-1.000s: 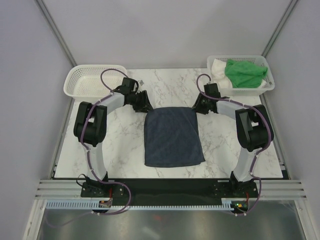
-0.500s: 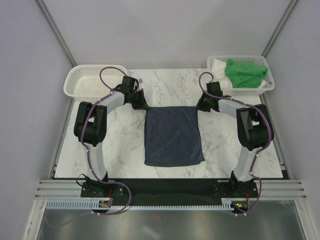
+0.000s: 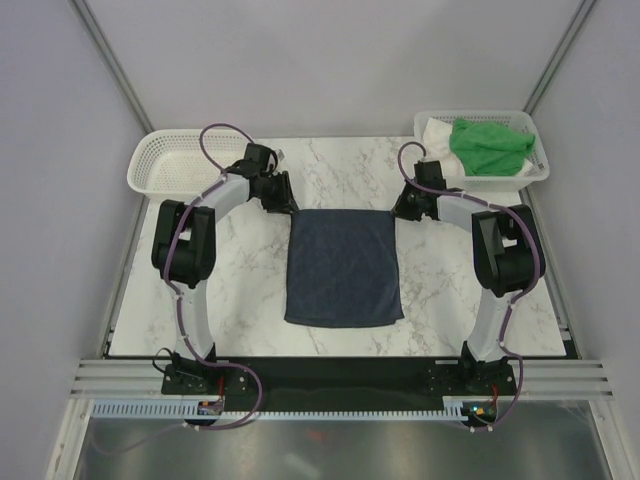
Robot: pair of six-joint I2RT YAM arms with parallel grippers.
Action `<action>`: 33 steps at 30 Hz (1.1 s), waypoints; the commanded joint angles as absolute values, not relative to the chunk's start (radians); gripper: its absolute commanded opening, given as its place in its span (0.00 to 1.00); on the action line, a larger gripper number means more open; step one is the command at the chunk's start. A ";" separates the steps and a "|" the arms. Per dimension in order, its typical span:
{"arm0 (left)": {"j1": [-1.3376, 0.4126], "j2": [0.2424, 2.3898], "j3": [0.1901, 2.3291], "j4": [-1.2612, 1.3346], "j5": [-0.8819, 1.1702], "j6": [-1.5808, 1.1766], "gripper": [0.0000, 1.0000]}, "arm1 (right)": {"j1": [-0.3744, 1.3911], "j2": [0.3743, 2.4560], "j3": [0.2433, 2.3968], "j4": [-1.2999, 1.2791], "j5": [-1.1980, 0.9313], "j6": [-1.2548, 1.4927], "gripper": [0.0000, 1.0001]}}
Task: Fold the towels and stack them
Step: Fold the towel
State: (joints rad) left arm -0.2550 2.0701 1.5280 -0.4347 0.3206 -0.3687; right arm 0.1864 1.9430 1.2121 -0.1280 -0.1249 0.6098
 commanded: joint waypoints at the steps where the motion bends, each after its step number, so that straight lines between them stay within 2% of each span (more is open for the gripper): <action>1: -0.249 2.069 1.569 -0.468 0.307 -0.321 0.40 | 0.183 1.970 1.262 -0.106 -0.163 0.584 0.00; 4: -0.247 2.066 1.574 -0.471 0.267 -0.308 0.50 | 0.183 1.979 1.269 -0.106 -0.169 0.580 0.00; 10: -0.247 2.121 1.606 -0.471 0.307 -0.295 0.46 | 0.181 1.973 1.275 -0.106 -0.175 0.583 0.00; 22: -0.250 2.161 1.608 -0.446 0.342 -0.305 0.48 | 0.181 1.980 1.278 -0.104 -0.172 0.558 0.00; 24: -0.250 2.171 1.618 -0.443 0.339 -0.295 0.43 | 0.183 1.982 1.284 -0.106 -0.170 0.546 0.00; 25: -0.250 2.172 1.620 -0.440 0.337 -0.291 0.32 | 0.181 1.983 1.288 -0.109 -0.169 0.545 0.00; 28: -0.250 2.172 1.634 -0.440 0.331 -0.279 0.13 | 0.183 1.982 1.295 -0.112 -0.164 0.532 0.00; 29: -0.249 2.169 1.637 -0.440 0.328 -0.269 0.02 | 0.181 1.982 1.299 -0.113 -0.166 0.529 0.00; 33: -0.249 2.169 1.663 -0.439 0.336 -0.236 0.02 | 0.181 1.991 1.313 -0.114 -0.164 0.518 0.00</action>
State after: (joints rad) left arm -0.2520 2.1620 1.6081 -0.4652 0.3222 -0.3000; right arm 0.1856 1.9785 1.2694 -0.1322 -0.1612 0.5468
